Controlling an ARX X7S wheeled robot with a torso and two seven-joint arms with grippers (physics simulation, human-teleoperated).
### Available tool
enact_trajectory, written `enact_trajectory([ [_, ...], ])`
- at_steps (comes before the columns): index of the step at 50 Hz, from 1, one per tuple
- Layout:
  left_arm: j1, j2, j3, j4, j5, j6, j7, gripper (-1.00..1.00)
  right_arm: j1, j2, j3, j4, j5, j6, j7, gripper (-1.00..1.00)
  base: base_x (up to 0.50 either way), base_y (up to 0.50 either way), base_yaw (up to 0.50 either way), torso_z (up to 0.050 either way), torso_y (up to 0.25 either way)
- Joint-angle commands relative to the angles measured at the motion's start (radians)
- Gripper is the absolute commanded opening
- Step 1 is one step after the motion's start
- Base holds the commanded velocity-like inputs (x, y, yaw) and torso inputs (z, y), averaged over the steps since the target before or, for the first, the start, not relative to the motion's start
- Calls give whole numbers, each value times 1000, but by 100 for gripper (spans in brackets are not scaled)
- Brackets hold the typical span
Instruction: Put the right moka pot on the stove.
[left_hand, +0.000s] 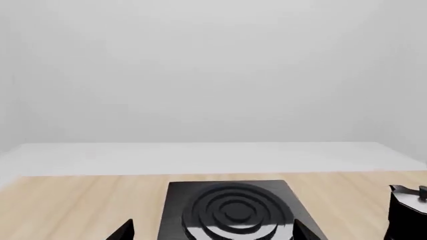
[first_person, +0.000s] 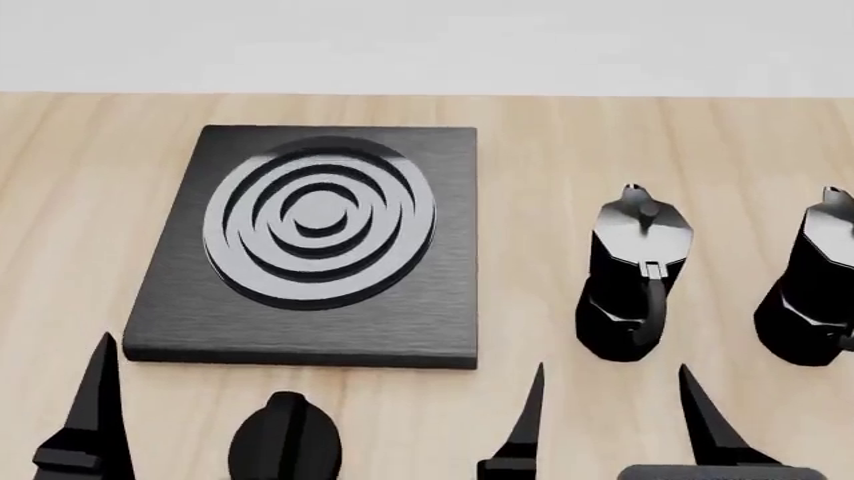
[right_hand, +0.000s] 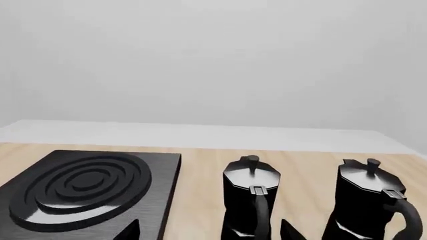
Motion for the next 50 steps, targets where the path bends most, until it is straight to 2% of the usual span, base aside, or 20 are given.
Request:
enact_trajectory([
  [1, -1, -8, 13, -1, 11, 8, -6, 100, 4, 1, 0, 5, 6, 1, 3, 100, 0, 0, 0, 0, -143],
  [17, 5, -18, 26, -1, 14, 25, -7, 100, -1, 10, 0, 9, 8, -12, 0, 100, 0, 0, 0, 0, -142],
  [30, 6, -23, 17, -2, -4, 26, -18, 100, -53, 53, 52, -34, 49, -39, -22, 100, 0, 0, 0, 0, -3],
  [48, 4, -30, 26, 0, 0, 31, -35, 100, -197, 134, 289, -71, 178, -106, -46, 100, 0, 0, 0, 0, 0],
  [50, 1, -31, 24, 2, -4, 24, -41, 100, -226, 124, 302, -32, 163, -164, -73, 100, 0, 0, 0, 0, 0],
])
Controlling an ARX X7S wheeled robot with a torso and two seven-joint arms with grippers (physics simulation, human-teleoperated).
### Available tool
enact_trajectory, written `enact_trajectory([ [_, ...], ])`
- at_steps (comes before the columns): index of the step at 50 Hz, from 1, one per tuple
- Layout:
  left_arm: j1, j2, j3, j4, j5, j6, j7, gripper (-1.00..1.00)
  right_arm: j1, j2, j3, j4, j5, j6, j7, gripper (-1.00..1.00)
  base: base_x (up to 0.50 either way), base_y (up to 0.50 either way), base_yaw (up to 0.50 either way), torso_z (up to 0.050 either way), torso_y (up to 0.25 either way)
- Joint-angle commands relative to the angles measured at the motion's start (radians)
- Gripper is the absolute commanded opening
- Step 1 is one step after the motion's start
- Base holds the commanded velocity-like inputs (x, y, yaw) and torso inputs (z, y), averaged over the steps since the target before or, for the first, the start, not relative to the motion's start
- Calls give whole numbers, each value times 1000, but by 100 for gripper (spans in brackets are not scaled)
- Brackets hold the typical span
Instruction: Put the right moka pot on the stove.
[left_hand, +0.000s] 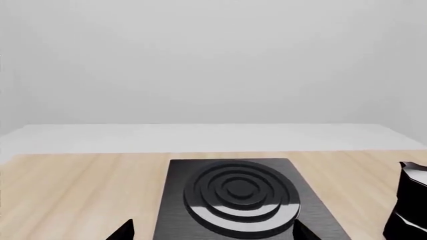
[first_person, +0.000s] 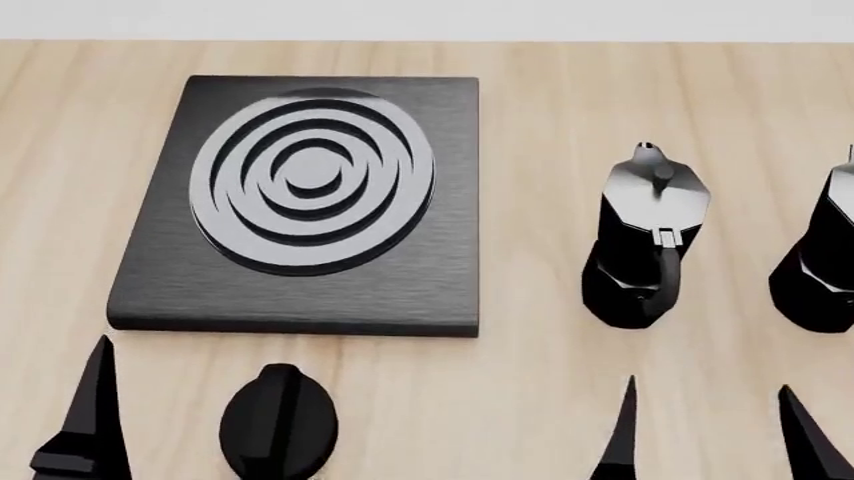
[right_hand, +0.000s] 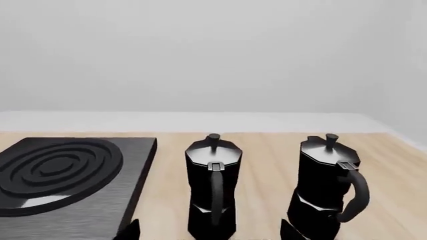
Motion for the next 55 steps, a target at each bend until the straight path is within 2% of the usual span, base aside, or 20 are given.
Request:
enact_trajectory([
  [1, -4, -4, 2, 1, -3, -2, -14, 100, -100, 30, 126, 27, 46, -93, -43, 100, 0, 0, 0, 0, 0],
  [10, -9, -11, 10, -4, -9, -4, -11, 100, -140, 77, 245, 28, 126, -104, -65, 100, 0, 0, 0, 0, 0],
  [25, -9, -13, 16, -8, -7, -1, -20, 100, -136, 160, 334, 57, 237, -69, -115, 100, 0, 0, 0, 0, 0],
  [31, -13, -16, 14, -5, -15, -5, -25, 100, -138, 173, 359, 87, 295, -68, -152, 100, 0, 0, 0, 0, 0],
  [45, -19, -18, 26, -7, -8, -6, -33, 100, -135, 170, 379, 182, 278, -109, -202, 100, 0, 0, 0, 0, 0],
  [53, -16, -21, 29, -7, -5, 0, -35, 100, -101, 203, 392, 205, 313, -72, -190, 100, 0, 0, 0, 0, 0],
  [55, -16, -23, 27, -7, -10, -2, -35, 100, -102, 184, 369, 249, 270, -114, -223, 100, 0, 0, 0, 0, 0],
])
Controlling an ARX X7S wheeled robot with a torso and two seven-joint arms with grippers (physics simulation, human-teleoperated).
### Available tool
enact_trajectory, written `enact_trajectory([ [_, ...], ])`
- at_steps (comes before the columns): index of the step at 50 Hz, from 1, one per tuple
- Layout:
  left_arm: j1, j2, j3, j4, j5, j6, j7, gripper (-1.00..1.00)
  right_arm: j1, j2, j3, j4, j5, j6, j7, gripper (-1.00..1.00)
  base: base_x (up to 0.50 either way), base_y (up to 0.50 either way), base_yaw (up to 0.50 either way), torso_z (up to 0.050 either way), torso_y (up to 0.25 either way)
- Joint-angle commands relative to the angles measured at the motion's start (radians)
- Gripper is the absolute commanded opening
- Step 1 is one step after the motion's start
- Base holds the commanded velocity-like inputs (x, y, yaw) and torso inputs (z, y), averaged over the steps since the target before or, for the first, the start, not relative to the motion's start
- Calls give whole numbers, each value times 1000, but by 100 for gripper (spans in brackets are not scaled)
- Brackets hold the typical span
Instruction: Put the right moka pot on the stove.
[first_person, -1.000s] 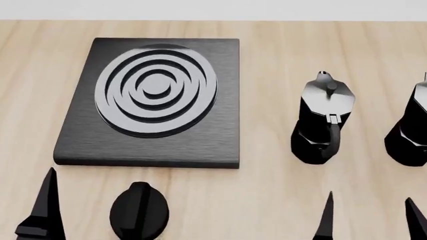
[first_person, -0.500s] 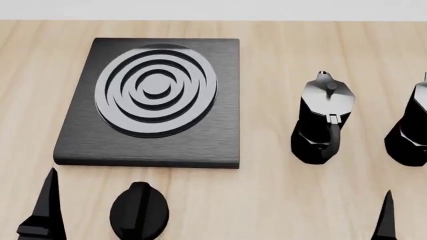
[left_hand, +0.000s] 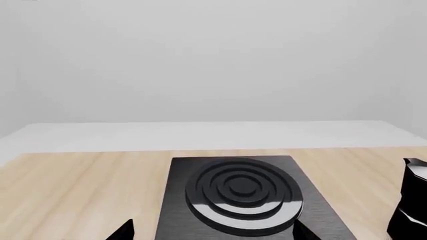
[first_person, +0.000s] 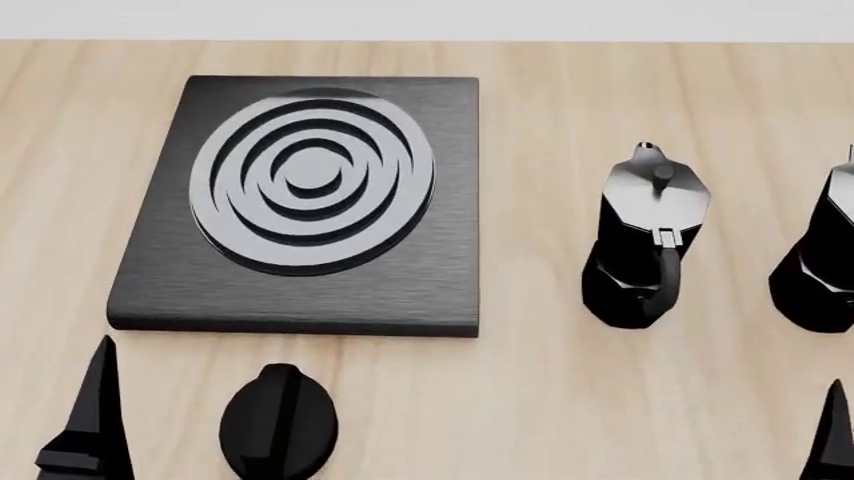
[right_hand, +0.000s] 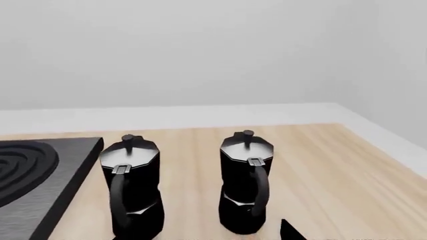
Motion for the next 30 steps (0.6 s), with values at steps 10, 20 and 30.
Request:
enact_trajectory([
  [10, 0, -8, 15, -2, 12, 6, -7, 100, 72, 48, -1, 110, 16, 22, -26, 100, 0, 0, 0, 0, 0],
  [20, -2, -11, 23, -2, 22, 6, -15, 100, 111, 50, -27, 190, -3, 10, -49, 100, 0, 0, 0, 0, 0],
  [30, -9, -13, 21, 2, 11, -3, -25, 100, 169, 74, -47, 228, 0, 29, -53, 100, 0, 0, 0, 0, 0],
])
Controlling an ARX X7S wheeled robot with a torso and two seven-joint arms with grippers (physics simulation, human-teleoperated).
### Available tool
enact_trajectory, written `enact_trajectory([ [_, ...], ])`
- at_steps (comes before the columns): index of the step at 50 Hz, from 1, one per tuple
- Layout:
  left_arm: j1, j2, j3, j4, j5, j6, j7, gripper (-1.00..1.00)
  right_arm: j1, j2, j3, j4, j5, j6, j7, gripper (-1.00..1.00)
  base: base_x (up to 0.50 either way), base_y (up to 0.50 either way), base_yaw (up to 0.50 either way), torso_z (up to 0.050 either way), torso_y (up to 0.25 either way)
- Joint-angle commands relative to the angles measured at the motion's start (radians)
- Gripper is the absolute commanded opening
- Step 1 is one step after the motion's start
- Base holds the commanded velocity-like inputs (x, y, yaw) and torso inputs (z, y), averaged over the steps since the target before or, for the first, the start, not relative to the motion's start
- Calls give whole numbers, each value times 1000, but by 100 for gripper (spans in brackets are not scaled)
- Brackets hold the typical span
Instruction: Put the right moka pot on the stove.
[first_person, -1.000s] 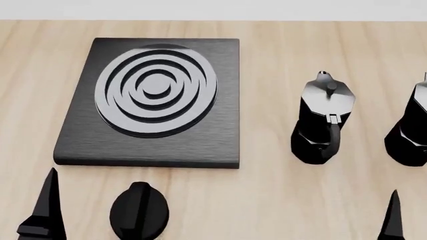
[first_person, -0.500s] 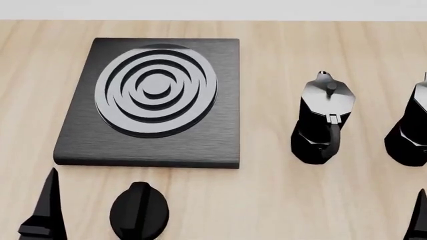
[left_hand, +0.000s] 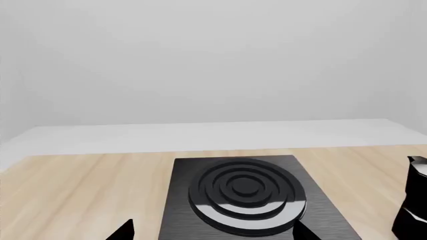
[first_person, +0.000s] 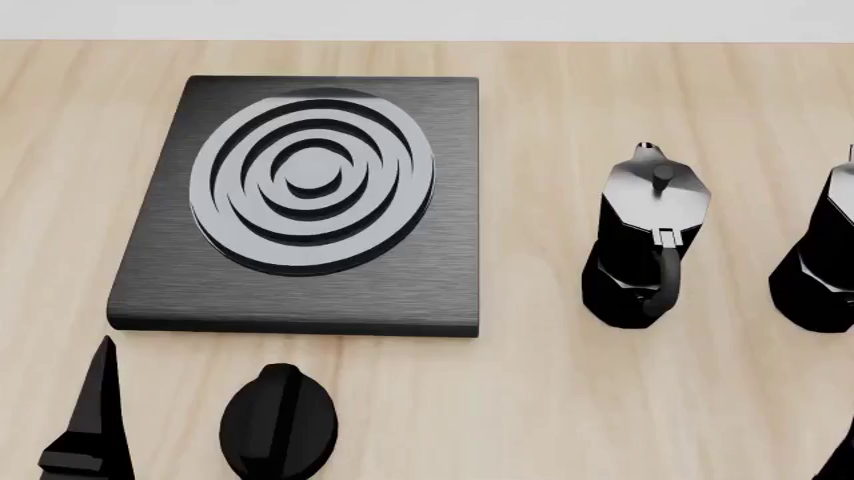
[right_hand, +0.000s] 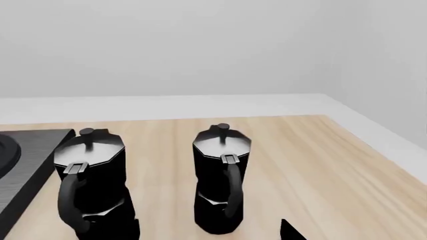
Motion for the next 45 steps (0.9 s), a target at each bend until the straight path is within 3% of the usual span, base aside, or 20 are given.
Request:
enact_trajectory([
  [1, -7, -3, 3, 2, -4, -7, -9, 100, 54, 4, -30, 81, -23, -17, -26, 100, 0, 0, 0, 0, 0],
  [45, -8, -13, 7, 2, -12, 12, -25, 100, 331, 39, -166, 357, -60, 42, -65, 100, 0, 0, 0, 0, 0],
])
